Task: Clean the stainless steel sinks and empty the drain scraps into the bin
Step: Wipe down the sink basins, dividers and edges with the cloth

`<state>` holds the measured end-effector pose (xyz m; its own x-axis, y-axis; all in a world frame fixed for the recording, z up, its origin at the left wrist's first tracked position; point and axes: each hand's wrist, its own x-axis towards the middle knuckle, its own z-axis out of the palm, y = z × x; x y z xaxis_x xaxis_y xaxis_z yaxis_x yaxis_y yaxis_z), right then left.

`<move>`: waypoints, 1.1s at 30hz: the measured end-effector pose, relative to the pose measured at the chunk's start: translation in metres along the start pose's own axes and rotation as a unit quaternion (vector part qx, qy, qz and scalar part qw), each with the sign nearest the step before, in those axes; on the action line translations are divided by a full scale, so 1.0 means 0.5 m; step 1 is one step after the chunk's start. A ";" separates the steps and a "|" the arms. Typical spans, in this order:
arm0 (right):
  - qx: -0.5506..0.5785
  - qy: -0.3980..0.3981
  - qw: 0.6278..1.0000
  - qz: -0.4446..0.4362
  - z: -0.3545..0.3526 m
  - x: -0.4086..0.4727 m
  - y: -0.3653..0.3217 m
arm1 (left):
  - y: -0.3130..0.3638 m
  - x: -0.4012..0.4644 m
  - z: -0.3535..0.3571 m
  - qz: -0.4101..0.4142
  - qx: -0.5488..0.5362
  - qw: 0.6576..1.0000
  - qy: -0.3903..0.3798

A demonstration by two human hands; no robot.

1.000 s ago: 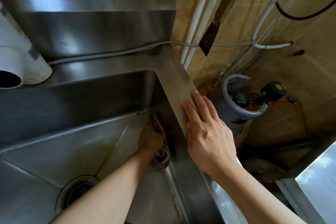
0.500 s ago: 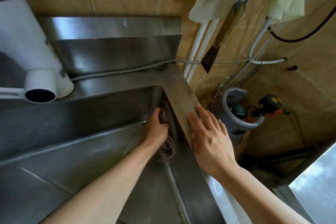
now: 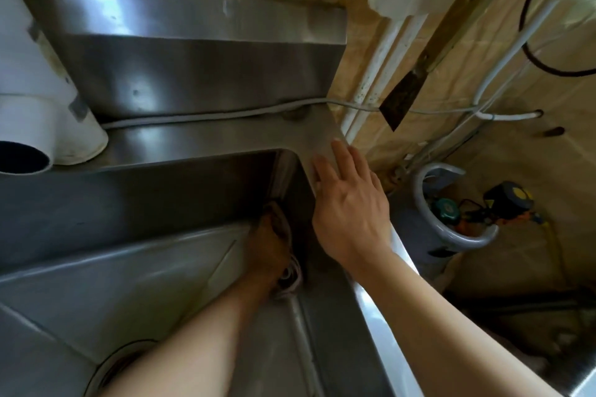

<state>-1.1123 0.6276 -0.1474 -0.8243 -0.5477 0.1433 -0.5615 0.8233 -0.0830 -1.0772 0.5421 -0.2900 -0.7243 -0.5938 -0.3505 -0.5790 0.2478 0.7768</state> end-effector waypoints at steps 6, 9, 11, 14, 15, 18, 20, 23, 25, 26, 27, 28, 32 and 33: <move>-0.021 0.034 0.999 -0.003 0.023 0.005 0.006 | -0.052 0.022 0.045 -0.064 0.059 0.995 -0.038; -0.025 0.035 0.999 -0.008 0.024 0.001 0.008 | -0.021 0.018 0.018 -0.032 0.014 0.999 -0.005; -0.023 0.034 0.999 -0.006 0.018 0.000 0.008 | 0.019 0.008 -0.018 -0.001 -0.048 0.999 0.022; -0.022 0.016 1.000 -0.002 0.014 0.000 0.007 | 0.092 -0.005 -0.076 0.046 -0.143 0.987 0.051; -0.024 0.014 1.000 -0.002 0.013 -0.001 0.007 | 0.119 -0.013 -0.093 0.059 -0.181 0.980 0.058; -0.022 0.015 1.000 -0.002 0.010 -0.001 0.001 | 0.168 -0.032 -0.117 0.103 -0.222 0.965 0.095; -0.018 0.023 1.000 -0.002 0.011 0.002 -0.002 | 0.160 -0.036 -0.107 0.107 -0.217 0.964 0.107; -0.012 0.038 0.999 0.000 0.012 0.004 -0.003 | 0.130 -0.030 -0.084 0.089 -0.204 0.967 0.127; -0.009 0.039 0.999 -0.006 0.015 0.003 0.000 | 0.118 -0.018 -0.071 0.079 -0.195 0.968 0.134; -0.008 0.039 0.999 -0.007 0.016 0.003 0.003 | 0.115 -0.011 -0.065 0.075 -0.182 0.971 0.138; -0.007 0.040 0.999 -0.005 0.018 0.003 0.005 | 0.110 -0.004 -0.058 0.069 -0.167 0.973 0.141; -0.006 0.043 0.999 -0.003 0.019 0.003 0.006 | 0.104 0.001 -0.053 0.063 -0.151 0.976 0.143; -0.012 0.054 0.998 -0.002 0.022 0.000 0.005 | 0.062 0.020 -0.031 0.014 -0.097 0.989 0.113; -0.016 0.060 0.998 -0.004 0.022 0.000 0.004 | 0.049 0.025 -0.026 -0.001 -0.089 0.991 0.101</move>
<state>-1.1144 0.6277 -0.1586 -0.8045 -0.5333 0.2615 -0.5633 0.8246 -0.0513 -1.0959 0.5309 -0.2685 -0.6231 -0.7395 -0.2548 -0.4927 0.1181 0.8622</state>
